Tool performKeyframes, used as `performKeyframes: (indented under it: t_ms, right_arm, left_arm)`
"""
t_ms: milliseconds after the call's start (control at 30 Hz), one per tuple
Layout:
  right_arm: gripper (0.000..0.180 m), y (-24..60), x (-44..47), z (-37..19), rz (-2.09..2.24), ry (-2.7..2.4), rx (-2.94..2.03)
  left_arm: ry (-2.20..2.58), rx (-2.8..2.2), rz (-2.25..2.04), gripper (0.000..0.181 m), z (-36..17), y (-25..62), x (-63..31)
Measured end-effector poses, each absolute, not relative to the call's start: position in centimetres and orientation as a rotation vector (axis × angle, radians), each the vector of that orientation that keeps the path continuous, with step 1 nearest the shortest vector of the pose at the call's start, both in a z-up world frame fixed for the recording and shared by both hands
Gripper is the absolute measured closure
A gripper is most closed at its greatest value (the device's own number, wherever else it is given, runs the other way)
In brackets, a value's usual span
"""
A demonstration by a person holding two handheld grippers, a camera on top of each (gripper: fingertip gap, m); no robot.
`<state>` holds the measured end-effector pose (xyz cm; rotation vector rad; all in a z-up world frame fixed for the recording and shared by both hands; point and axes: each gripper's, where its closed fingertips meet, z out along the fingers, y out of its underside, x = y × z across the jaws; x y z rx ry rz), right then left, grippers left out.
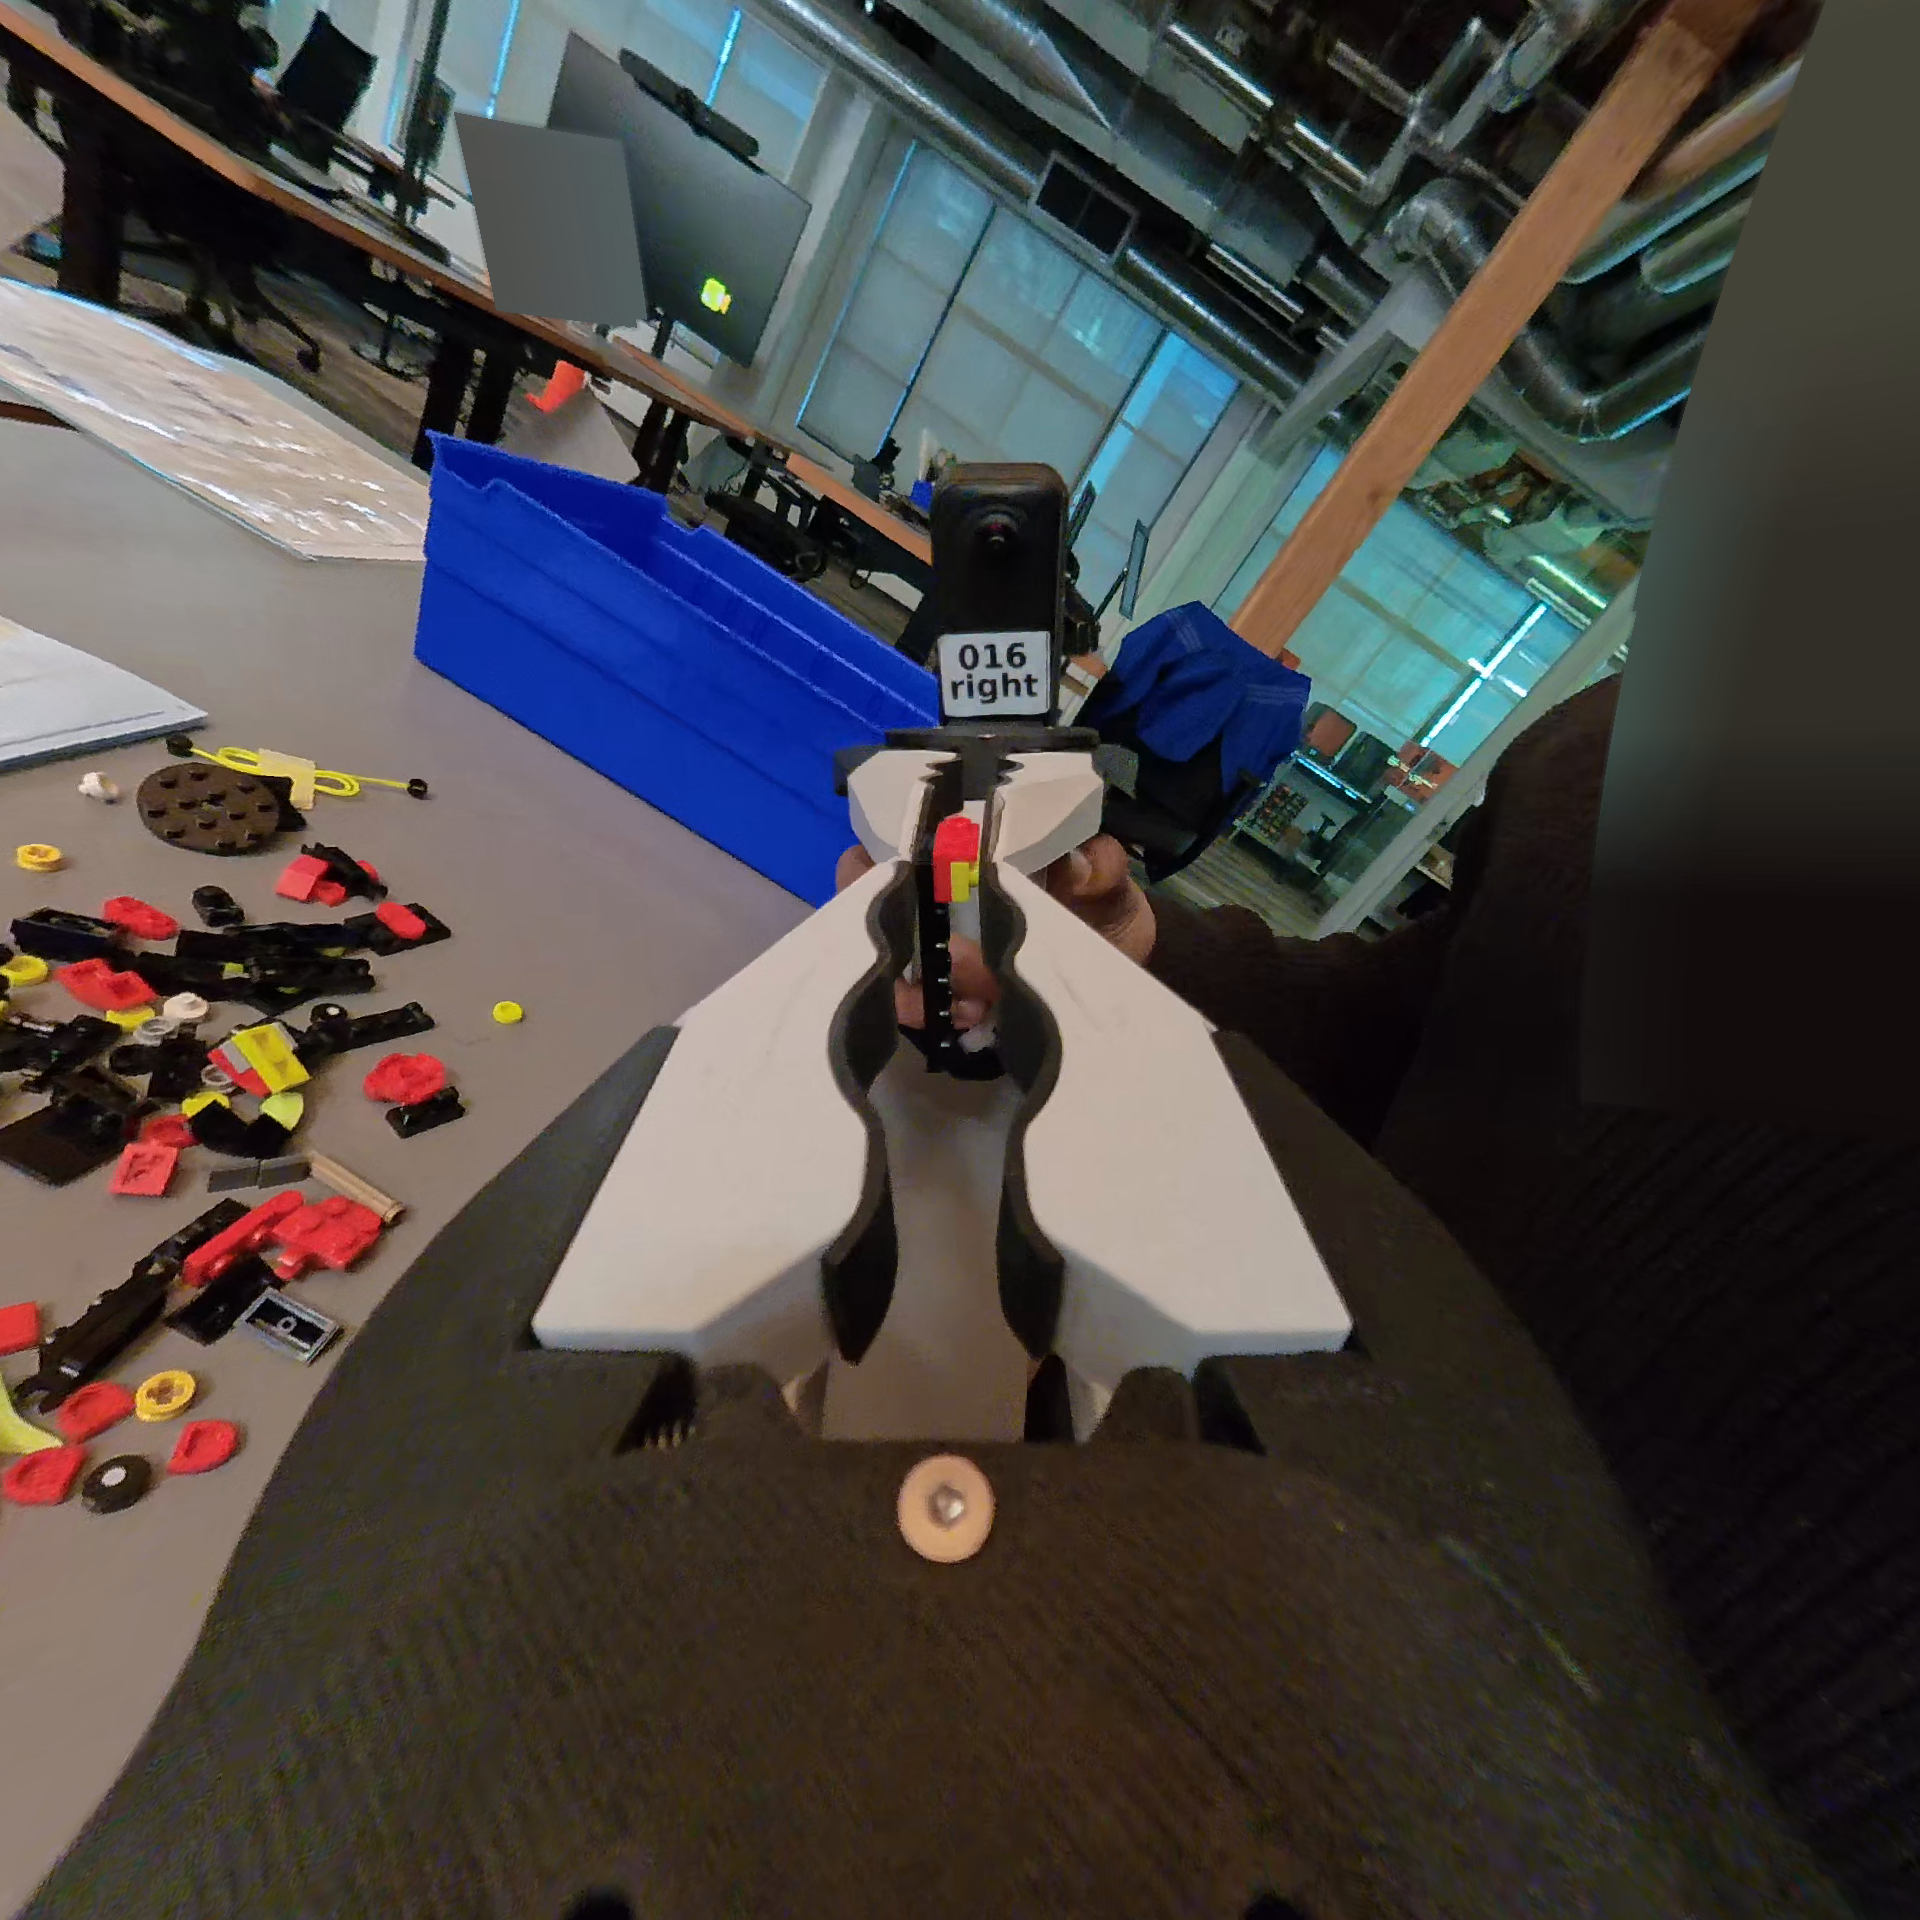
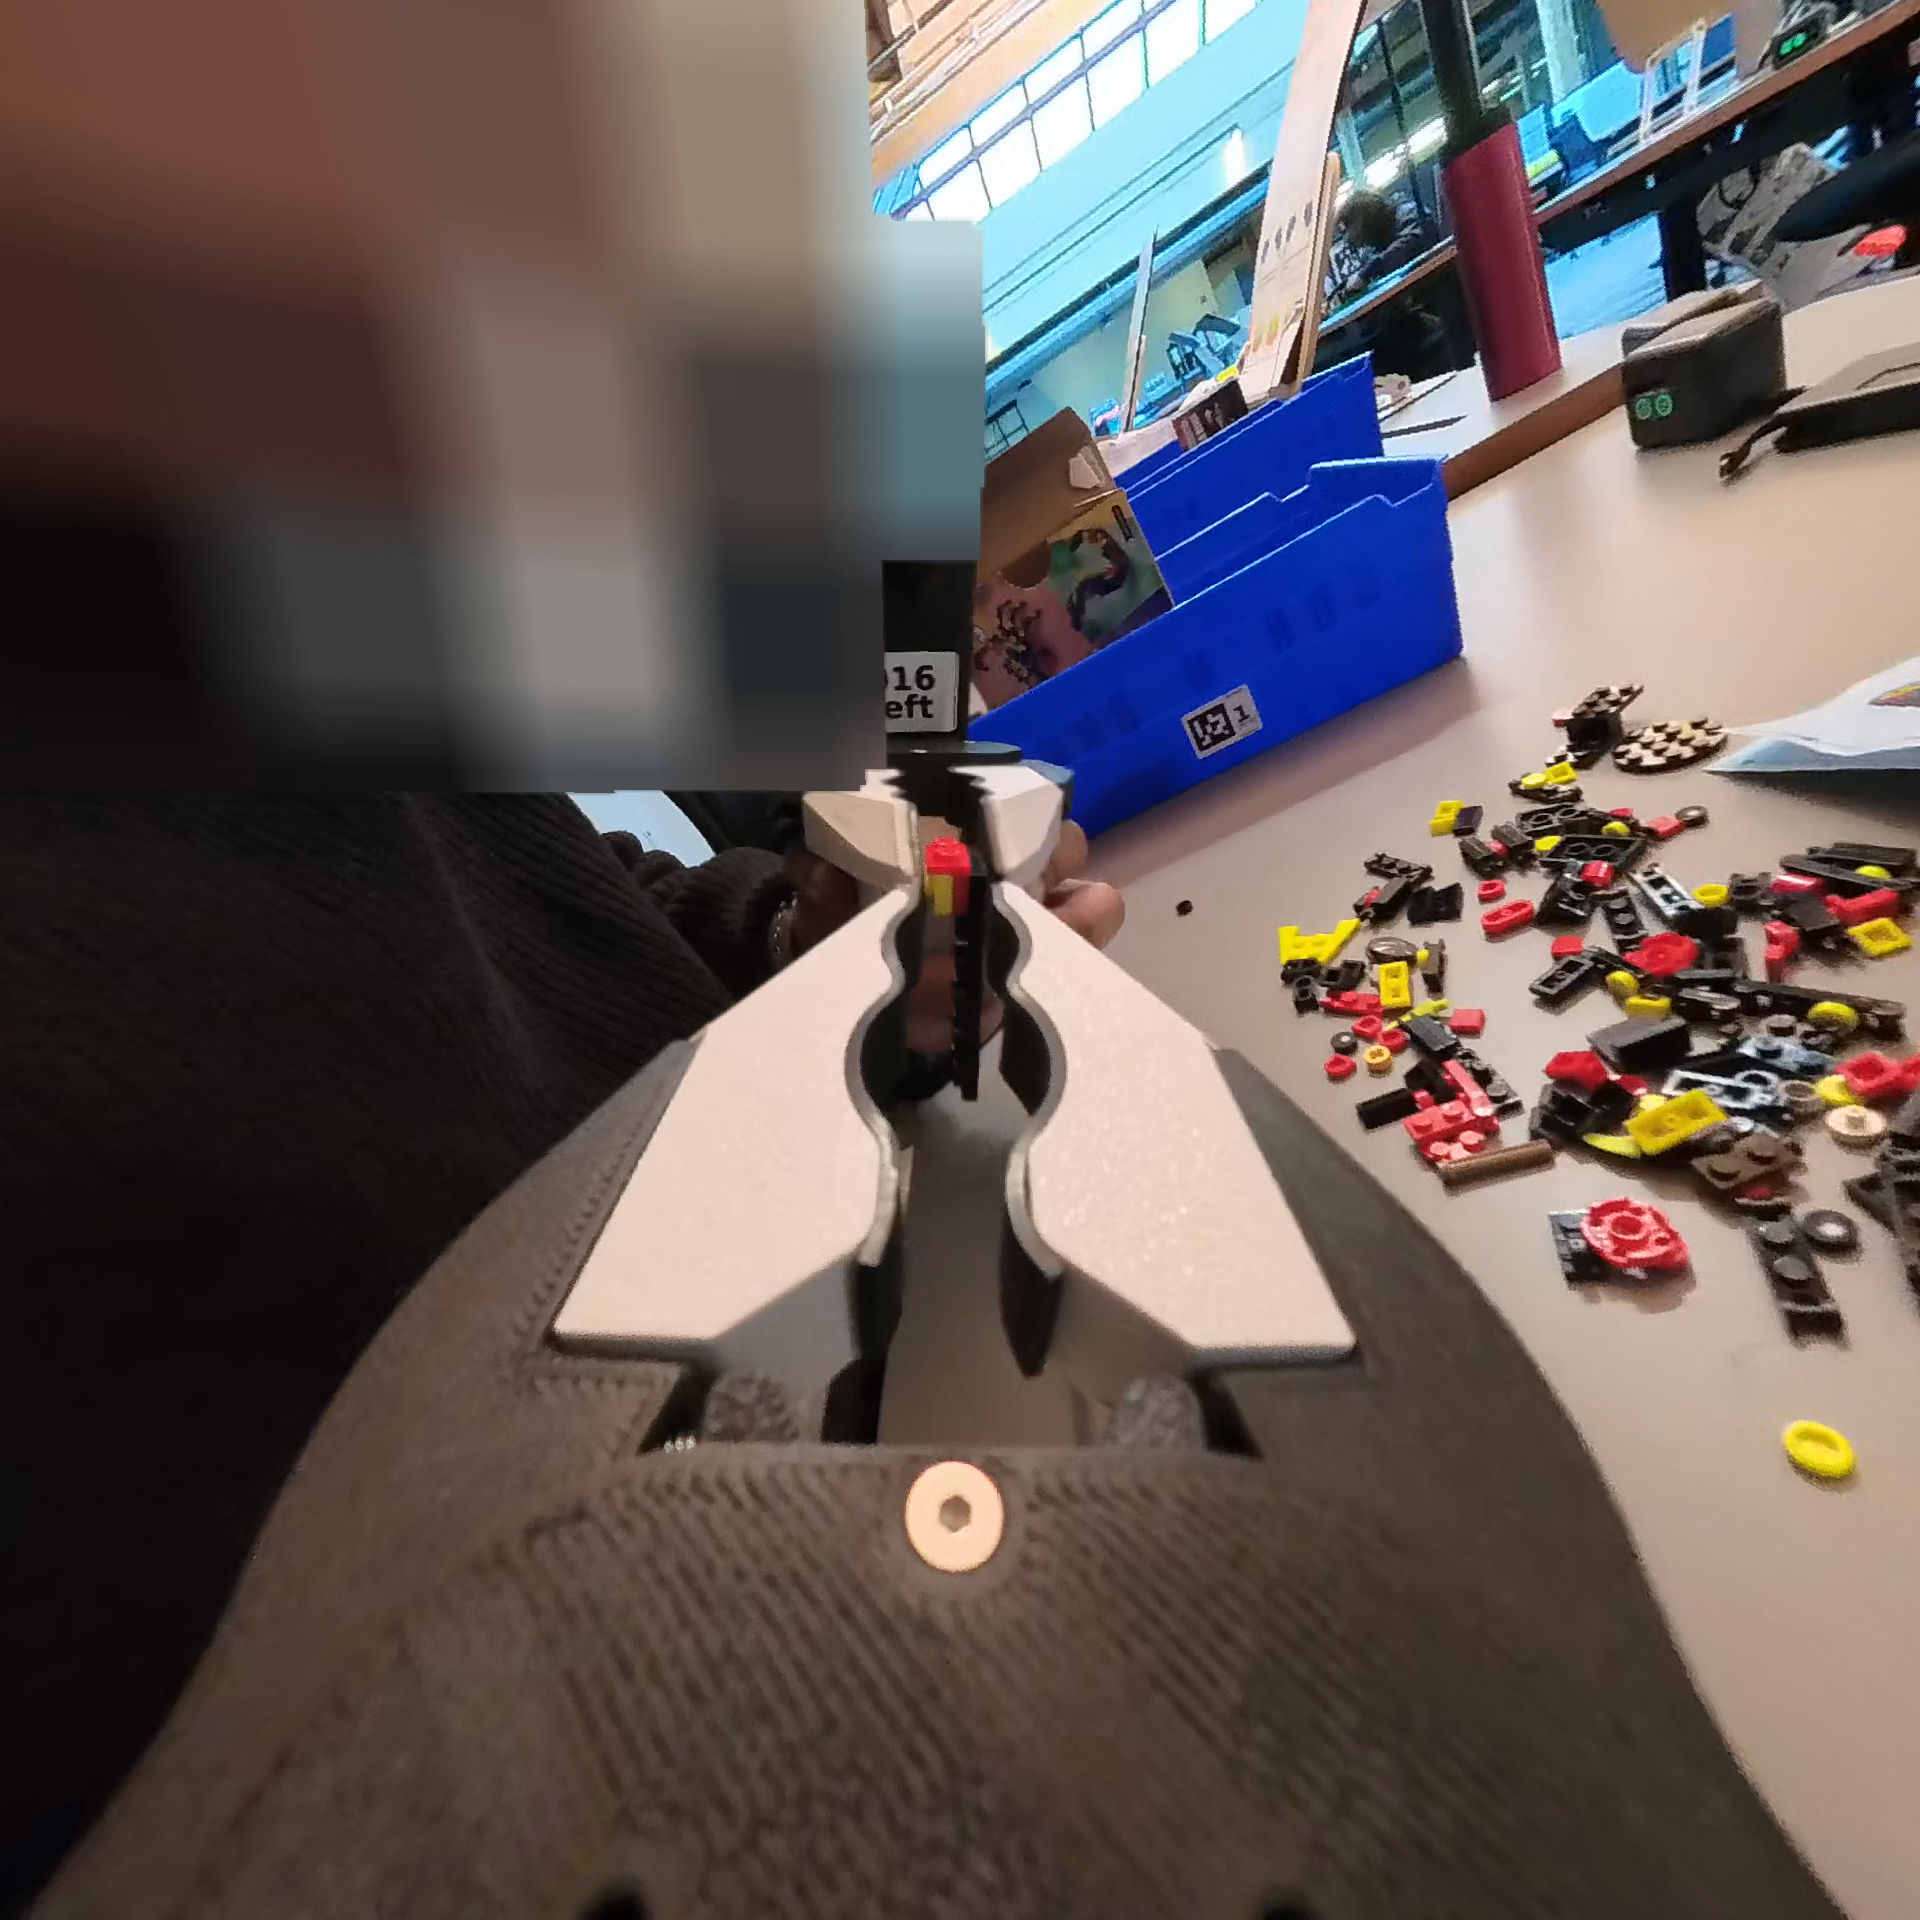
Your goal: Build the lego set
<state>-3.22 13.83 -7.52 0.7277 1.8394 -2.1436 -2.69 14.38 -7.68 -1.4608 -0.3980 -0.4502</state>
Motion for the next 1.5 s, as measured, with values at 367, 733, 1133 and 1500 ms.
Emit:
performKeyframes:
  t_ms: [367, 733, 1133, 1500]
  right_arm:
    - [0.170, 13.6, -4.0, -12.3, -1.849, 2.208, 0.827]
    - [0.170, 12.7, -4.1, -18.7, -1.197, 2.297, 0.848]
    - [0.153, 12.9, -6.1, -20.9, -1.173, 2.400, 0.832]
    - [0.148, 14.6, -6.6, -16.7, -1.489, 2.753, 0.834]
  left_arm:
    - [-0.502, -1.495, -0.340, 0.159, -8.8, 12.6, -6.2]
    - [-0.597, -1.718, -0.263, 0.163, -13.1, 13.0, -7.5]
    - [-0.645, -1.744, -0.419, 0.161, -14.7, 13.1, -7.3]
    - [-0.702, -1.760, -0.469, 0.162, -15.2, 13.6, -7.8]
